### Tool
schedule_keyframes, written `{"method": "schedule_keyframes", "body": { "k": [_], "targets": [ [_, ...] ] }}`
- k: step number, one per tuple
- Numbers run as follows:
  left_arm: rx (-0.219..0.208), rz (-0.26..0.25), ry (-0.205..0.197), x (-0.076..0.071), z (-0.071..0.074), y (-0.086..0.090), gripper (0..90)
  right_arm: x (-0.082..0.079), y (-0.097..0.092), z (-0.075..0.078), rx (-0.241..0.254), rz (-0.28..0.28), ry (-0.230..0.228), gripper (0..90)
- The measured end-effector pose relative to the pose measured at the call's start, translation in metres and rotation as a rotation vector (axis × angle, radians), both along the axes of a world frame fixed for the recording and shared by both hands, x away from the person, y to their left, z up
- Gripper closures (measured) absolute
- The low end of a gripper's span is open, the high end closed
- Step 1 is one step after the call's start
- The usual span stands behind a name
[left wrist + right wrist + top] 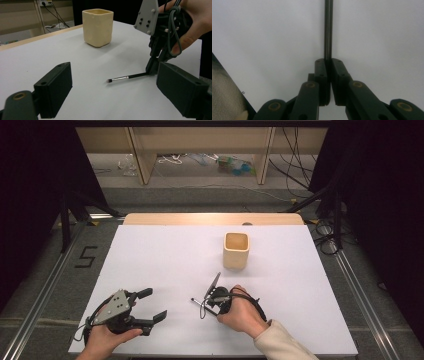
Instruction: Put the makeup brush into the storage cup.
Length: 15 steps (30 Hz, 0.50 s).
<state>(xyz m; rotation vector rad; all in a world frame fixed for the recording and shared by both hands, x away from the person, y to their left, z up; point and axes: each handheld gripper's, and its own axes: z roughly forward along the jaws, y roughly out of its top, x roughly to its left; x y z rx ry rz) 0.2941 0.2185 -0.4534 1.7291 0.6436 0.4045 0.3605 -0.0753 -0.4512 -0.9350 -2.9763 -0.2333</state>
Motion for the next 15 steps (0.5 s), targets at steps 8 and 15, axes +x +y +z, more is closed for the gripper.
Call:
{"method": "schedule_keyframes", "body": {
  "k": [8, 15],
  "targets": [
    [-0.002, 0.001, 0.001, 0.000, 0.000, 0.000, 13.3, 0.000, -0.021, 0.012, 0.159, -0.053, -0.074, 84.4],
    [-0.004, 0.006, 0.006, 0.000, 0.000, 0.000, 13.3, -0.003, -0.035, 0.018, 0.244, -0.084, -0.135, 84.3]
  ]
}}
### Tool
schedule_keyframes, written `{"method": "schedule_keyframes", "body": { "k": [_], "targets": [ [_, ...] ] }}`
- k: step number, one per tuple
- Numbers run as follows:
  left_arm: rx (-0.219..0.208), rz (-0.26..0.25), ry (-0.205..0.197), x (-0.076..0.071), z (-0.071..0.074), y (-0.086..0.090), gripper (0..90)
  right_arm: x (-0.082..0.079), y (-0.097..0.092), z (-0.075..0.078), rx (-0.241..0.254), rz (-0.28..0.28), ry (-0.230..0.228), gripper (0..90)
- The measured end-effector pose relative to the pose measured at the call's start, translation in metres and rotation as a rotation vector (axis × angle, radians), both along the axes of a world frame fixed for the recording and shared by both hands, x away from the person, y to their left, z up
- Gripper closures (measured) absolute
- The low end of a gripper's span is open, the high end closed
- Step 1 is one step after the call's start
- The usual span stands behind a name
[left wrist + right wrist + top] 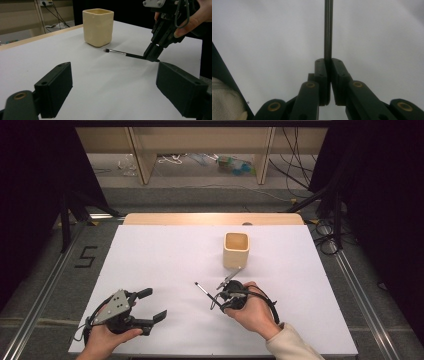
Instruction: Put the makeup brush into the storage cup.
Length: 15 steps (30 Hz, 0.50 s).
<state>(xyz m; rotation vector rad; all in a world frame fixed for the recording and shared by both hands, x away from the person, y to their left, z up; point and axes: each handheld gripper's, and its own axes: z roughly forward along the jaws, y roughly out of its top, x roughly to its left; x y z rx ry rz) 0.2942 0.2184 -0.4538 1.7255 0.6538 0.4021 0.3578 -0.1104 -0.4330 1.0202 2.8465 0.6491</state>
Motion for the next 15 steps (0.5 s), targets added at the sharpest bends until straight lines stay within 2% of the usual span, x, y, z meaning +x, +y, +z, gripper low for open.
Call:
{"method": "schedule_keyframes", "body": {
  "k": [3, 12, 13, 15],
  "targets": [
    [-0.001, -0.006, -0.006, 0.0006, -0.0003, -0.0001, 13.4, -0.0011, -0.0032, 0.0009, 0.021, -0.003, 0.008, 84.3],
    [-0.007, 0.000, 0.004, -0.0001, -0.0004, -0.0001, 13.5, -0.0020, -0.0041, 0.0004, 0.032, -0.002, -0.006, 84.3],
    [0.006, -0.011, -0.014, 0.0011, 0.0000, 0.0008, 13.5, -0.0020, -0.0043, 0.0006, 0.036, -0.003, -0.008, 84.3],
    [0.006, -0.011, -0.014, 0.0010, 0.0001, 0.0008, 13.5, -0.0024, -0.0049, 0.0008, 0.057, -0.005, -0.025, 84.3]
  ]
}}
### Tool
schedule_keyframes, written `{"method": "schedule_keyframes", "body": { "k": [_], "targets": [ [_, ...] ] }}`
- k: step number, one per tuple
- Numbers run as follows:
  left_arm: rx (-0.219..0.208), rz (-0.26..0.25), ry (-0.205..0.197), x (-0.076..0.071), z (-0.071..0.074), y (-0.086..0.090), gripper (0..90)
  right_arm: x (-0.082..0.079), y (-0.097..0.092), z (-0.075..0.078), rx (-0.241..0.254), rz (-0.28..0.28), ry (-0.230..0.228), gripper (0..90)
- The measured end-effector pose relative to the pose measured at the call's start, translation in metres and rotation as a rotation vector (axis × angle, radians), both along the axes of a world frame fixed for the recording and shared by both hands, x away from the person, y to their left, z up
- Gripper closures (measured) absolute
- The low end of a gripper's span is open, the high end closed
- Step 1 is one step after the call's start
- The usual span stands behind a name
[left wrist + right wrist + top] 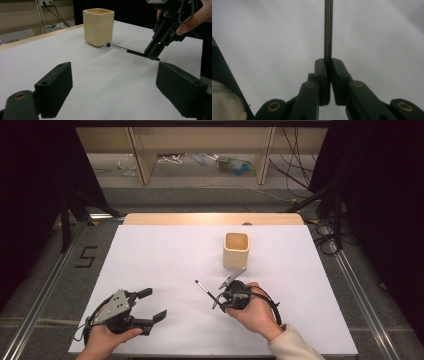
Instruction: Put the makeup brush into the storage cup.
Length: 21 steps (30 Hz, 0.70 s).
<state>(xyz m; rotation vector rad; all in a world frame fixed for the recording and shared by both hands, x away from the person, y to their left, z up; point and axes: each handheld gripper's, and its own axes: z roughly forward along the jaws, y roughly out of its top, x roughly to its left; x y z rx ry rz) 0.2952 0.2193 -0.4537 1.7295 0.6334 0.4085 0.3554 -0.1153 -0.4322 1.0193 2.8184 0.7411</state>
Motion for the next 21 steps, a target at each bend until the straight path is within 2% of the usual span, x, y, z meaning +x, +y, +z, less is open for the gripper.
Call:
{"method": "schedule_keyframes", "body": {
  "k": [3, 5, 10, 12, 14, 21],
  "targets": [
    [-0.001, 0.001, 0.002, 0.000, 0.000, 0.000, 13.5, 0.000, -0.003, 0.001, 0.041, -0.004, -0.014, 84.2],
    [-0.012, 0.012, 0.019, -0.001, 0.000, -0.001, 13.5, -0.001, -0.005, 0.001, 0.050, -0.006, -0.023, 84.2],
    [-0.018, 0.008, 0.016, -0.001, -0.001, -0.001, 13.6, -0.001, -0.009, 0.001, 0.062, 0.000, -0.040, 84.2],
    [0.001, 0.001, 0.002, 0.000, 0.000, 0.000, 13.6, -0.002, -0.010, 0.001, 0.068, -0.003, -0.045, 84.2],
    [-0.004, -0.002, 0.001, 0.000, 0.000, 0.000, 13.7, -0.002, -0.010, 0.001, 0.072, 0.006, -0.055, 84.2],
    [-0.005, -0.003, 0.000, 0.001, 0.000, 0.000, 13.7, -0.002, -0.013, -0.001, 0.114, 0.022, -0.102, 84.2]
  ]
}}
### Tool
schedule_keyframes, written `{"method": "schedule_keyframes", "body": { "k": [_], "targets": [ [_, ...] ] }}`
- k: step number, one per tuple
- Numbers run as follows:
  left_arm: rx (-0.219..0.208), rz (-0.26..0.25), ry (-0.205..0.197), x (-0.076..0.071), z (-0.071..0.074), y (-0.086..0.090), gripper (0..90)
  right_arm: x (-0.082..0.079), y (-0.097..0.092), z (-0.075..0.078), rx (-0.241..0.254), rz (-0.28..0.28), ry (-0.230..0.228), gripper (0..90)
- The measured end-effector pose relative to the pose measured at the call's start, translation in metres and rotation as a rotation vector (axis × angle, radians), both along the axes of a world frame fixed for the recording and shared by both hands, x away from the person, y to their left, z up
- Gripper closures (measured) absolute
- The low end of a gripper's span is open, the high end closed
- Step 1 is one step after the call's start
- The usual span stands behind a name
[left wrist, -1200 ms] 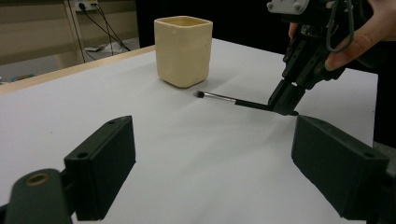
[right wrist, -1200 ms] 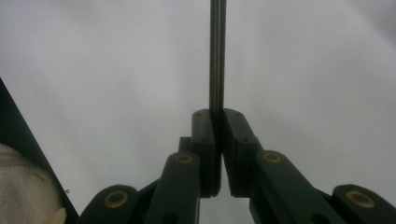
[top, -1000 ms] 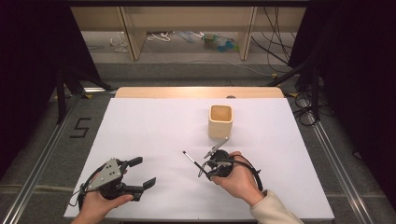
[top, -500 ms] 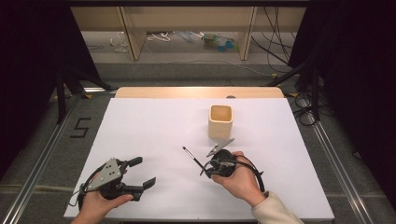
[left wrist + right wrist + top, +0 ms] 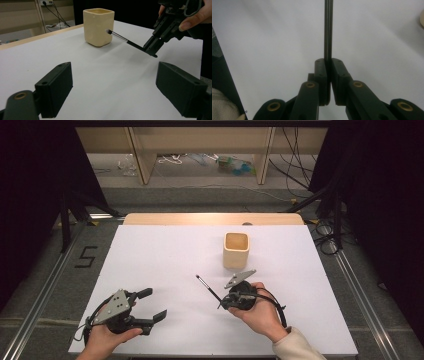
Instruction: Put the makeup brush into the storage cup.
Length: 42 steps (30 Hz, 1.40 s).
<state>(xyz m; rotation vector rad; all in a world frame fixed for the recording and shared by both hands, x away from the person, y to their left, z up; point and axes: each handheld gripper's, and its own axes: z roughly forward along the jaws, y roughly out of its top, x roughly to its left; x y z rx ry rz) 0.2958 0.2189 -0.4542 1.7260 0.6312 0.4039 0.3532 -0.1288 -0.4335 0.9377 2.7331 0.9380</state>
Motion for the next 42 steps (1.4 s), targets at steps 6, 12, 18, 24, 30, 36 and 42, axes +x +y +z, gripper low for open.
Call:
{"method": "schedule_keyframes", "body": {
  "k": [6, 12, 18, 24, 30, 36, 42],
  "targets": [
    [-0.002, 0.001, 0.002, 0.000, 0.000, 0.000, 13.9, -0.001, -0.002, -0.002, 0.044, 0.009, -0.048, 84.1],
    [-0.005, 0.005, 0.006, 0.000, 0.000, 0.000, 14.0, -0.001, -0.006, -0.004, 0.083, 0.057, -0.074, 84.1],
    [-0.009, 0.007, 0.011, -0.001, 0.000, -0.001, 14.2, -0.004, -0.010, -0.009, 0.145, 0.059, -0.079, 84.1],
    [-0.005, 0.003, 0.005, 0.000, 0.000, 0.000, 14.3, -0.004, -0.014, -0.012, 0.218, 0.065, -0.104, 84.1],
    [-0.002, 0.004, 0.005, -0.001, 0.000, 0.000, 14.4, -0.004, -0.014, -0.014, 0.271, 0.063, -0.136, 84.1],
    [-0.013, 0.004, 0.013, -0.001, 0.001, -0.001, 14.7, -0.004, -0.014, -0.014, 0.322, 0.069, -0.173, 84.1],
    [-0.044, 0.001, 0.034, 0.000, 0.001, -0.004, 15.0, -0.004, -0.012, -0.017, 0.358, 0.056, -0.180, 84.1]
  ]
}}
